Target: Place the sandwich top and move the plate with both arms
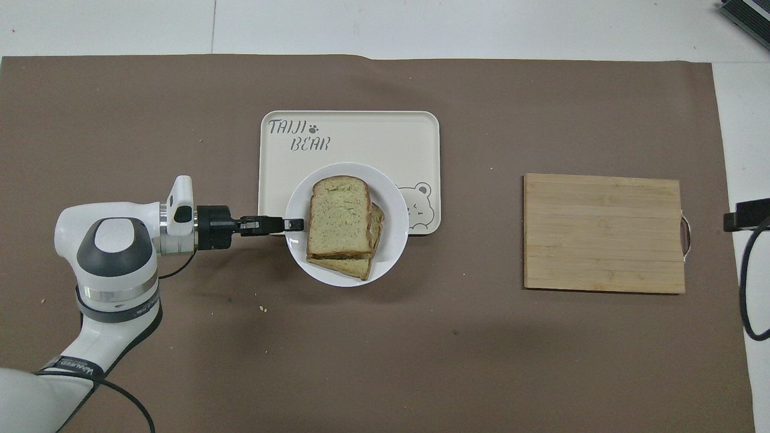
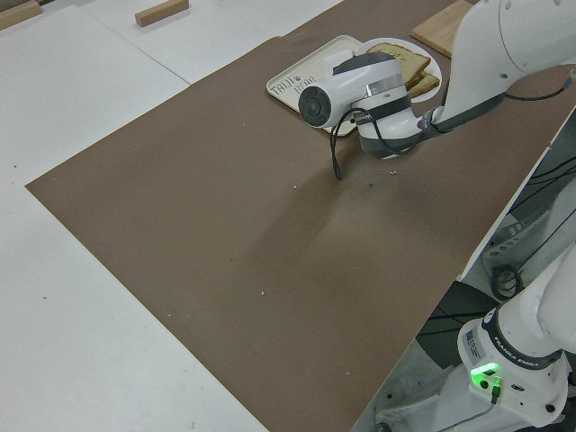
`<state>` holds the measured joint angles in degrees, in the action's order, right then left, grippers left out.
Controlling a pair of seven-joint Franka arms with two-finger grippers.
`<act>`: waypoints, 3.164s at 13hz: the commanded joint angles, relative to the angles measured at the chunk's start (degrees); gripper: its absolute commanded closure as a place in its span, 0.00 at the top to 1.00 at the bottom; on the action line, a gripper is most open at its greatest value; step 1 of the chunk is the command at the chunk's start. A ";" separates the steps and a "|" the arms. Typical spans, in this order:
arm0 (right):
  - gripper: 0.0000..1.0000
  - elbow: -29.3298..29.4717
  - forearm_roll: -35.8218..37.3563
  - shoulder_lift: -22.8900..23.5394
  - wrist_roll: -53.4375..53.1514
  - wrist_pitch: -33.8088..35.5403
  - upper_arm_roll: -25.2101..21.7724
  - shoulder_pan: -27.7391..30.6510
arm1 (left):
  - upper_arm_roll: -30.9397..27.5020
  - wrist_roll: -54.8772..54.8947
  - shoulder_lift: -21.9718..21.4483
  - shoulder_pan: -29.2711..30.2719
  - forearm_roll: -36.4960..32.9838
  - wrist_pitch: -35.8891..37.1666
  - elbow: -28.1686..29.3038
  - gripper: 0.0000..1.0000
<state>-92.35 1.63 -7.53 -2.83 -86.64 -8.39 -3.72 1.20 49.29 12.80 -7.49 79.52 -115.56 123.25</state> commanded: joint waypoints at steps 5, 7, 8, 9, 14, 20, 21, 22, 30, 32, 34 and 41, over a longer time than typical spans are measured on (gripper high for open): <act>1.00 -0.11 -0.66 -0.64 0.81 0.86 -1.19 -2.00 | 0.82 -14.64 15.04 3.27 -6.56 1.57 -23.29 0.00; 1.00 -0.11 -0.66 -0.64 0.81 0.86 -0.93 -2.00 | 1.69 -16.68 18.82 3.36 -8.84 0.61 -26.82 0.00; 1.00 -0.11 -0.66 -0.64 0.81 0.86 -0.93 -1.91 | 1.96 -16.86 19.71 3.36 -8.94 0.43 -28.75 0.00; 1.00 -0.11 -0.66 -0.64 0.81 0.86 -0.93 -1.91 | 1.87 -16.95 20.15 3.27 -9.81 0.25 -29.73 0.00; 1.00 -0.11 -1.01 -0.64 0.98 0.86 -0.93 -1.82 | 1.87 -16.86 21.30 2.22 -14.20 0.07 -30.00 0.00; 1.00 1.55 -0.48 1.72 9.25 3.48 0.48 -1.47 | 1.70 -17.56 20.95 -0.85 -17.90 -2.47 -28.34 0.00; 1.00 3.82 -0.75 3.73 9.25 4.28 0.57 -1.29 | 1.61 -17.83 20.69 -1.47 -18.08 -4.04 -27.20 0.00; 1.00 4.10 -0.84 4.01 9.16 3.59 0.48 -1.38 | 1.61 -18.35 20.16 -1.82 -18.34 -5.36 -26.06 0.00; 1.00 3.32 -1.54 3.31 9.07 2.53 0.57 -1.56 | 1.08 -27.04 18.50 -1.48 -27.46 -5.73 -26.75 0.34; 1.00 3.32 -1.54 3.31 9.07 2.53 0.57 -1.56 | 0.73 -30.90 15.08 -1.04 -34.56 -5.46 -26.75 0.39; 1.00 3.32 -1.54 3.31 9.07 2.53 0.57 -1.56 | -0.15 -33.81 11.21 -1.12 -45.44 -4.59 -26.66 0.48; 1.00 3.32 -1.54 3.31 9.07 2.53 0.57 -1.56 | -4.98 -34.53 -2.06 0.28 -71.40 4.97 -29.11 1.00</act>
<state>-89.98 1.17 -4.66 4.76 -84.49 -7.97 -5.77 -2.74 14.90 14.93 -7.76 12.76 -114.59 94.67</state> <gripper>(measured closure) 0.000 0.084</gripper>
